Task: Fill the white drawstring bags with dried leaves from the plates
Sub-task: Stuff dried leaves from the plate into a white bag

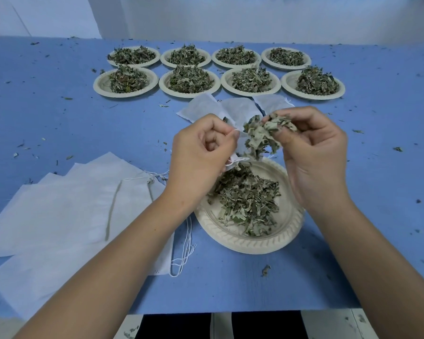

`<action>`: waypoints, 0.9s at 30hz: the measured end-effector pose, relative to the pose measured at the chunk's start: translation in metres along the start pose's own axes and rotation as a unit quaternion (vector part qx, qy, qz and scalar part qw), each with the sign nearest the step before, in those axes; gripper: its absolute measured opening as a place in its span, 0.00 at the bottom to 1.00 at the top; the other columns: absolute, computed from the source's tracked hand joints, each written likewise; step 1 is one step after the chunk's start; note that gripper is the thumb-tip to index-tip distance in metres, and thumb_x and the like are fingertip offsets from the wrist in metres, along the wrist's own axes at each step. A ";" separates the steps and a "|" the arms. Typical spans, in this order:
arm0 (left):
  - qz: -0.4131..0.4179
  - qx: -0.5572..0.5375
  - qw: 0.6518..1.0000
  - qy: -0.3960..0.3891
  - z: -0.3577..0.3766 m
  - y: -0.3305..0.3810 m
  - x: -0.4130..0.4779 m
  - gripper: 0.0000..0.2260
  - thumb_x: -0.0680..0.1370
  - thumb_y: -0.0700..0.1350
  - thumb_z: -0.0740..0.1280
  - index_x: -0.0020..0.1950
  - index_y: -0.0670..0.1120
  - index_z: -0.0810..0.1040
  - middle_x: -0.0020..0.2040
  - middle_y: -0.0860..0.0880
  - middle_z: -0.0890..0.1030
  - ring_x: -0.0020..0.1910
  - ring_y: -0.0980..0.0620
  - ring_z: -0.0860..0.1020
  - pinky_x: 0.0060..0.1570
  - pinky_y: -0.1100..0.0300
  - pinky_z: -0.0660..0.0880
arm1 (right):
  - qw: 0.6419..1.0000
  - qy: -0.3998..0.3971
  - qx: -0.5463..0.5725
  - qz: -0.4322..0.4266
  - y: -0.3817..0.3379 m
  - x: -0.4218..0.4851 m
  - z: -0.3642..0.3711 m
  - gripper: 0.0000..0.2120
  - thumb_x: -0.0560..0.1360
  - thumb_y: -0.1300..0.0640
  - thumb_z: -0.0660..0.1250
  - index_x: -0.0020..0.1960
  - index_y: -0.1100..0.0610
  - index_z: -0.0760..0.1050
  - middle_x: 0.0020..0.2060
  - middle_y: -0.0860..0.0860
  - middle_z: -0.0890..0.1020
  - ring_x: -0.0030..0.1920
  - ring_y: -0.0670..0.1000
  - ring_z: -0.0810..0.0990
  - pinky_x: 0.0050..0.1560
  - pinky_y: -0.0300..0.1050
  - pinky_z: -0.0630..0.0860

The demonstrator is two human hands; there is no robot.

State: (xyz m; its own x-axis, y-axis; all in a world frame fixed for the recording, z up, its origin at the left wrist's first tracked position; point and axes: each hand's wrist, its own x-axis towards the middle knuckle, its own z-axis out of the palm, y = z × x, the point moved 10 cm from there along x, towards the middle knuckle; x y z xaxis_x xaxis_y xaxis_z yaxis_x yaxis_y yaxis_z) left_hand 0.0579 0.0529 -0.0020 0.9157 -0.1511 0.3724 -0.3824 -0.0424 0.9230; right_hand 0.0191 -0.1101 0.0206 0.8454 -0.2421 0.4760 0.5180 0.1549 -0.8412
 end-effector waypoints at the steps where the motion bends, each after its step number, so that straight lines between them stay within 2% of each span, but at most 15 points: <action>1: -0.002 -0.003 1.000 0.001 0.000 0.000 0.000 0.07 0.78 0.39 0.69 0.40 0.45 0.78 0.27 0.44 0.75 0.21 0.57 0.69 0.24 0.67 0.68 | 0.999 -0.010 -0.043 -0.016 -0.003 -0.002 0.003 0.12 0.68 0.71 0.71 0.43 0.55 0.81 0.40 0.47 0.85 0.45 0.48 0.83 0.50 0.40 0.79; 4: -0.016 -0.023 1.000 0.012 -0.002 -0.001 0.000 0.07 0.78 0.37 0.68 0.41 0.44 0.78 0.27 0.41 0.76 0.20 0.58 0.69 0.22 0.68 0.67 | 0.982 -0.057 -0.169 -0.064 -0.007 -0.008 0.015 0.15 0.68 0.73 0.71 0.46 0.55 0.80 0.41 0.46 0.83 0.46 0.47 0.83 0.50 0.39 0.78; 6: -0.015 -0.031 0.999 0.018 -0.003 0.000 -0.001 0.07 0.78 0.37 0.68 0.40 0.45 0.78 0.25 0.45 0.73 0.19 0.59 0.68 0.22 0.68 0.67 | 0.961 -0.078 -0.249 -0.089 -0.007 -0.011 0.022 0.14 0.68 0.73 0.71 0.47 0.56 0.81 0.42 0.50 0.83 0.45 0.50 0.82 0.49 0.44 0.79; 7: -0.011 -0.034 0.999 0.017 -0.003 0.002 -0.001 0.08 0.78 0.37 0.68 0.40 0.46 0.78 0.26 0.43 0.73 0.19 0.59 0.68 0.22 0.68 0.67 | 0.949 -0.082 -0.288 -0.100 -0.007 -0.011 0.024 0.13 0.68 0.73 0.70 0.47 0.58 0.81 0.41 0.52 0.83 0.43 0.52 0.81 0.48 0.46 0.79; 9: -0.006 -0.038 0.999 0.013 -0.002 0.004 -0.001 0.09 0.79 0.38 0.68 0.39 0.47 0.77 0.28 0.38 0.74 0.19 0.59 0.68 0.22 0.68 0.67 | 0.920 -0.084 -0.357 -0.136 -0.010 -0.012 0.027 0.12 0.66 0.74 0.70 0.45 0.61 0.82 0.41 0.53 0.83 0.40 0.52 0.79 0.45 0.43 0.77; 10: -0.006 -0.039 0.999 0.012 -0.001 0.004 -0.002 0.08 0.78 0.38 0.68 0.40 0.46 0.78 0.28 0.39 0.74 0.19 0.59 0.68 0.22 0.68 0.67 | 0.908 -0.087 -0.380 -0.154 -0.011 -0.013 0.030 0.11 0.66 0.74 0.70 0.45 0.62 0.82 0.41 0.53 0.83 0.39 0.51 0.78 0.43 0.41 0.75; 11: -0.008 -0.038 0.999 0.013 -0.001 0.004 -0.002 0.07 0.78 0.38 0.68 0.40 0.45 0.78 0.27 0.42 0.74 0.19 0.59 0.68 0.22 0.68 0.67 | 0.904 -0.089 -0.386 -0.160 -0.012 -0.013 0.031 0.12 0.66 0.74 0.70 0.45 0.62 0.81 0.42 0.53 0.82 0.39 0.50 0.77 0.41 0.39 0.73; 13: -0.012 -0.033 0.999 0.017 -0.002 0.002 -0.001 0.06 0.78 0.38 0.69 0.41 0.44 0.78 0.26 0.49 0.73 0.19 0.59 0.68 0.22 0.68 0.66 | 0.927 -0.082 -0.343 -0.128 -0.008 -0.011 0.026 0.13 0.66 0.74 0.70 0.47 0.61 0.79 0.44 0.53 0.78 0.38 0.48 0.75 0.39 0.39 0.72; 15: -0.008 -0.023 0.999 0.020 -0.002 0.002 -0.001 0.07 0.78 0.38 0.69 0.40 0.45 0.77 0.25 0.51 0.73 0.19 0.59 0.68 0.22 0.68 0.67 | 0.950 -0.068 -0.287 -0.102 -0.007 -0.009 0.021 0.12 0.67 0.74 0.69 0.45 0.61 0.76 0.43 0.55 0.76 0.39 0.50 0.76 0.41 0.40 0.75; 16: -0.002 -0.018 1.000 0.020 -0.002 0.003 -0.001 0.07 0.78 0.38 0.69 0.40 0.45 0.77 0.25 0.51 0.73 0.19 0.59 0.68 0.22 0.68 0.67 | 0.950 -0.070 -0.283 -0.112 -0.009 -0.010 0.023 0.10 0.68 0.74 0.69 0.44 0.62 0.76 0.42 0.56 0.77 0.40 0.50 0.77 0.42 0.41 0.76; 18: 0.021 -0.004 1.000 0.019 -0.003 0.007 -0.002 0.08 0.78 0.38 0.69 0.40 0.47 0.77 0.25 0.52 0.73 0.21 0.58 0.69 0.24 0.67 0.67 | 0.930 -0.091 -0.317 -0.161 -0.015 -0.014 0.031 0.08 0.68 0.75 0.68 0.42 0.64 0.78 0.40 0.55 0.80 0.41 0.50 0.79 0.44 0.41 0.77; 20: 0.061 0.026 0.997 0.026 -0.004 0.015 -0.004 0.08 0.77 0.38 0.69 0.40 0.48 0.77 0.25 0.53 0.72 0.24 0.58 0.70 0.27 0.65 0.68 | 0.894 -0.113 -0.383 -0.202 -0.015 -0.017 0.040 0.08 0.68 0.76 0.67 0.42 0.66 0.81 0.40 0.56 0.82 0.42 0.51 0.80 0.46 0.41 0.77; 23: 0.117 0.073 0.990 0.030 -0.003 0.026 -0.007 0.04 0.76 0.37 0.69 0.42 0.41 0.79 0.27 0.48 0.74 0.26 0.53 0.71 0.31 0.67 0.69 | 0.851 -0.154 -0.450 -0.222 -0.009 -0.021 0.052 0.10 0.67 0.77 0.62 0.38 0.67 0.79 0.37 0.56 0.81 0.42 0.58 0.78 0.44 0.45 0.73; 25: 0.130 0.088 0.987 0.040 -0.004 0.027 -0.009 0.04 0.76 0.36 0.69 0.42 0.38 0.79 0.28 0.47 0.74 0.27 0.52 0.70 0.31 0.67 0.68 | 0.857 -0.116 -0.443 -0.234 -0.017 -0.022 0.047 0.11 0.69 0.73 0.59 0.40 0.64 0.79 0.39 0.52 0.80 0.44 0.58 0.76 0.46 0.50 0.71; 27: 0.122 0.085 0.987 0.061 -0.009 0.024 -0.008 0.04 0.76 0.36 0.69 0.41 0.40 0.79 0.27 0.49 0.74 0.27 0.56 0.69 0.31 0.65 0.68 | 0.873 -0.047 -0.420 -0.245 -0.032 -0.022 0.033 0.14 0.69 0.69 0.57 0.42 0.61 0.80 0.41 0.46 0.79 0.47 0.54 0.75 0.51 0.55 0.68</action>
State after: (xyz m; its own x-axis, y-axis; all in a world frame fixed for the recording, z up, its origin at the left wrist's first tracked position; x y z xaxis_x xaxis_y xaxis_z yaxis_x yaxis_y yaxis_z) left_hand 0.0426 0.0619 0.0184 0.7980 -0.0574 0.5999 -0.5989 -0.1867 0.7788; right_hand -0.0119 -0.0781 0.0459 0.5759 0.0028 0.8175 0.5761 -0.7109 -0.4034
